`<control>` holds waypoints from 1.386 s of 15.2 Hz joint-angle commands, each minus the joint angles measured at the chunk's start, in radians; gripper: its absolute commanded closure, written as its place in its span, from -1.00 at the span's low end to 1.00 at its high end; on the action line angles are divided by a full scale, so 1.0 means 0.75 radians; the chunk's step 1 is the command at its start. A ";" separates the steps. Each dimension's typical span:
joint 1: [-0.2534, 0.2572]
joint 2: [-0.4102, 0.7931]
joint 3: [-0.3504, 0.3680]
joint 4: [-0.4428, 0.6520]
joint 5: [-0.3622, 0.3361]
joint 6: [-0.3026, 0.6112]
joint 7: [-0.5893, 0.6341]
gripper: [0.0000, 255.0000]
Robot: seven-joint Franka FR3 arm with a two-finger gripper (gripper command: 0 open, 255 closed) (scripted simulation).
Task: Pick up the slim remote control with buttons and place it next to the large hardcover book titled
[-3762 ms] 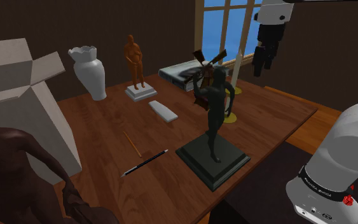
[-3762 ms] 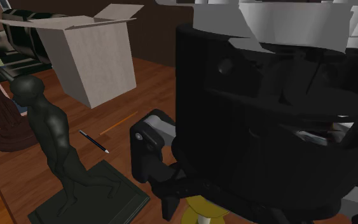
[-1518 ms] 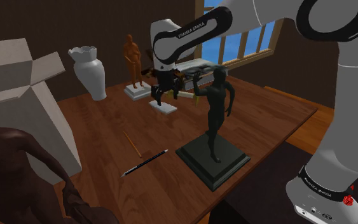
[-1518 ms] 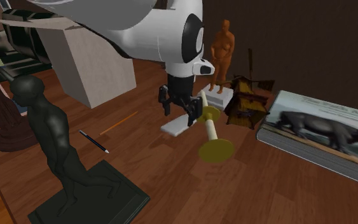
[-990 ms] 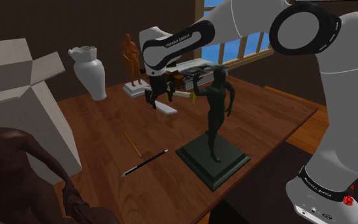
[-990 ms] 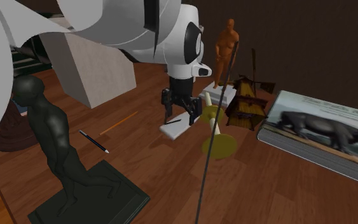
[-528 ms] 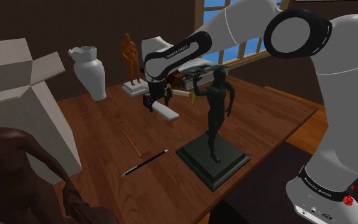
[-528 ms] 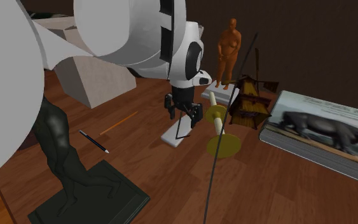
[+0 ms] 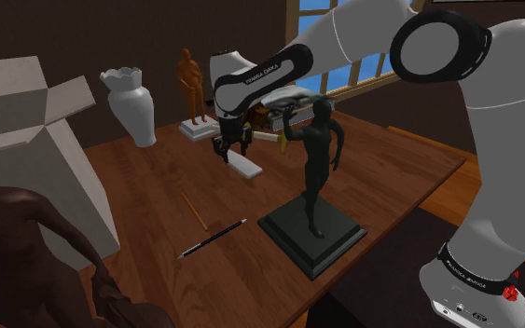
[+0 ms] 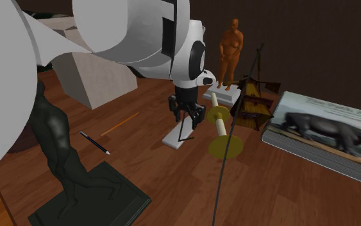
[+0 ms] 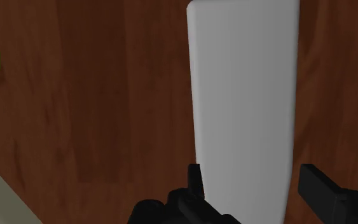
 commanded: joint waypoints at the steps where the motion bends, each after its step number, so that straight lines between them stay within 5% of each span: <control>1: 0.001 0.017 0.000 -0.018 0.002 0.002 0.000 1.00; 16: -0.002 -0.021 0.006 0.065 0.010 -0.117 -0.009 1.00; 17: -0.002 -0.021 0.006 0.065 0.010 -0.117 -0.009 -1.00; 21: -0.124 -0.216 0.064 -0.245 0.035 0.009 -0.406 -1.00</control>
